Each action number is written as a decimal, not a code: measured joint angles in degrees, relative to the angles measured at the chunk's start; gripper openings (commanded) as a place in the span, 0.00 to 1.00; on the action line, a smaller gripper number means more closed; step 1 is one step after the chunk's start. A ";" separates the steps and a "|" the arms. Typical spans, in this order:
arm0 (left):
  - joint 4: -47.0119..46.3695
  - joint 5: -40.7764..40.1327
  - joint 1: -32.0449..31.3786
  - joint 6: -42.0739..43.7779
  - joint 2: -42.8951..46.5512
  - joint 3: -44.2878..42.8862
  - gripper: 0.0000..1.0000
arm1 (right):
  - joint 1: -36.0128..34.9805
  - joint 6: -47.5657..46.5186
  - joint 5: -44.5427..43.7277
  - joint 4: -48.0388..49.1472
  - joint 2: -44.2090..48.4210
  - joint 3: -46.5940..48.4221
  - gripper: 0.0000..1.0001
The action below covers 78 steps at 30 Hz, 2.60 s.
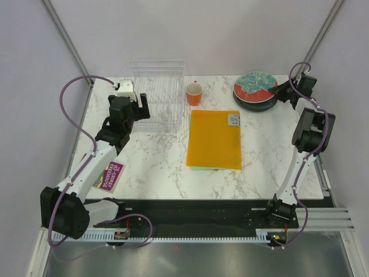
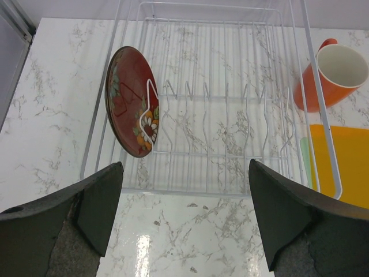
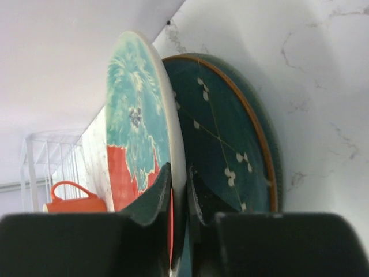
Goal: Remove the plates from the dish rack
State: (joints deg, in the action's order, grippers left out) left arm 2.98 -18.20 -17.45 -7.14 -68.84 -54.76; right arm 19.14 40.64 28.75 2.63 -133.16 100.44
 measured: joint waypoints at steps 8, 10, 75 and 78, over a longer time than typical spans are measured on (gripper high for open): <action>0.02 -0.22 0.00 0.00 0.02 0.00 0.95 | -0.15 1.11 1.79 0.90 -0.52 -0.74 0.60; 0.11 -0.20 0.00 0.00 0.02 0.00 0.95 | -0.13 0.83 1.70 0.52 -0.52 -1.77 0.68; -0.15 -3.63 10.49 7.08 -32.20 -24.35 0.81 | -13.20 -20.79 -10.16 -21.24 37.09 -17.73 0.98; 0.07 -3.08 11.02 6.78 -33.70 -25.68 0.80 | -13.18 -20.79 -10.14 -21.22 37.09 -18.08 0.98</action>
State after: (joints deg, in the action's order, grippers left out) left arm 3.05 -21.28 -6.44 -0.36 -102.54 -80.44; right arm 5.96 19.86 18.61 -18.59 -96.07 82.37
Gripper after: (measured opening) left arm 0.810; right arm 0.982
